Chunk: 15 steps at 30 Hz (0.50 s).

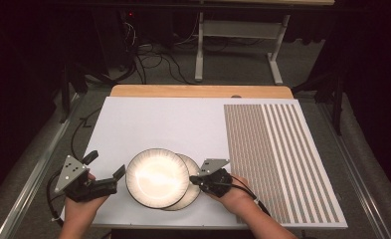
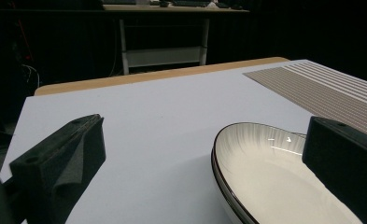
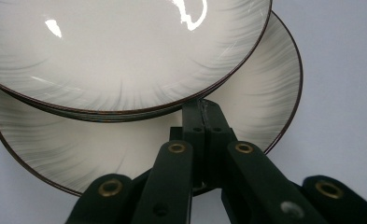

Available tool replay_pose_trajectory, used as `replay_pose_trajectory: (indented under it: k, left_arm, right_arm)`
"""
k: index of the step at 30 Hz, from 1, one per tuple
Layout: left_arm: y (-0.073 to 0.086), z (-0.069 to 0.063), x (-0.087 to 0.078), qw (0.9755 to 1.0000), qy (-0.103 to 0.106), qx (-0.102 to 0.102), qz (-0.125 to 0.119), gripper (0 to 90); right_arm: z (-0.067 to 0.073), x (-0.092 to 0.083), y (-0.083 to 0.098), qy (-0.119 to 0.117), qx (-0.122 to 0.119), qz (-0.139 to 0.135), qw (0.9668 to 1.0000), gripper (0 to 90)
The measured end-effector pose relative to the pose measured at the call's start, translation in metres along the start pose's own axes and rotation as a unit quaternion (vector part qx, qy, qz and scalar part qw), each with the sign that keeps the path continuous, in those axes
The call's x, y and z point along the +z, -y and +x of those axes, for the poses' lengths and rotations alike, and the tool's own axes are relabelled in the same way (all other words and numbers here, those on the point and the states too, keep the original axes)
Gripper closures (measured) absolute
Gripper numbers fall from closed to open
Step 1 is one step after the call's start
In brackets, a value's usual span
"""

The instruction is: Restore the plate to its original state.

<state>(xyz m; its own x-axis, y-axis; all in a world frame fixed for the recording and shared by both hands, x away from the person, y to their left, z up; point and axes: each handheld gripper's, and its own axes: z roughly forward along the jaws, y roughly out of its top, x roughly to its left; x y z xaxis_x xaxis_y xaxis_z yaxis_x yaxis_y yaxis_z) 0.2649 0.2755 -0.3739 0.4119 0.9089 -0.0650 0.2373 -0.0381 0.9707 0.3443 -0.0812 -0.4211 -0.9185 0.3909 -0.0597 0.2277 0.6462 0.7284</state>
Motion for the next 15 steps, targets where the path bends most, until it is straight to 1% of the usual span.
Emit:
replay_pose_trajectory:
  k: [5,6,8,10,12,13,15]
  left_arm:
    - [0.0000,-0.0003,0.0003,1.0000,0.001,0.001,0.002,0.2]
    - [0.0001,-0.0004,0.0004,1.0000,0.001,0.001,0.002,0.2]
    - [0.0002,-0.0006,0.0006,1.0000,0.001,0.001,0.003,0.2]
    - [0.0003,-0.0007,0.0009,1.0000,0.002,0.002,0.004,0.2]
    - [0.0005,-0.0014,0.0014,1.0000,0.003,0.001,0.005,0.2]
    - [0.0005,-0.0016,0.0014,1.0000,0.003,0.002,0.005,0.2]
    - [0.0004,-0.0017,0.0014,1.0000,0.003,0.003,0.005,0.2]
  right_arm:
    - [-0.0013,-0.0028,-0.0004,0.001,0.004,-0.002,1.0000,90.0]
    - [-0.0020,-0.0050,-0.0009,0.002,0.011,-0.008,0.9999,90.0]
    - [-0.0025,-0.0076,-0.0025,-0.001,0.008,-0.017,0.9998,90.0]
    - [-0.0018,-0.0083,-0.0031,0.002,0.011,-0.017,0.9998,90.0]
    - [-0.0033,-0.0089,-0.0024,0.002,0.007,-0.015,0.9999,90.0]
    - [-0.0030,-0.0093,-0.0025,0.002,0.011,-0.014,0.9998,90.0]
    - [-0.0035,-0.0094,-0.0025,0.003,0.010,-0.016,0.9998,90.0]
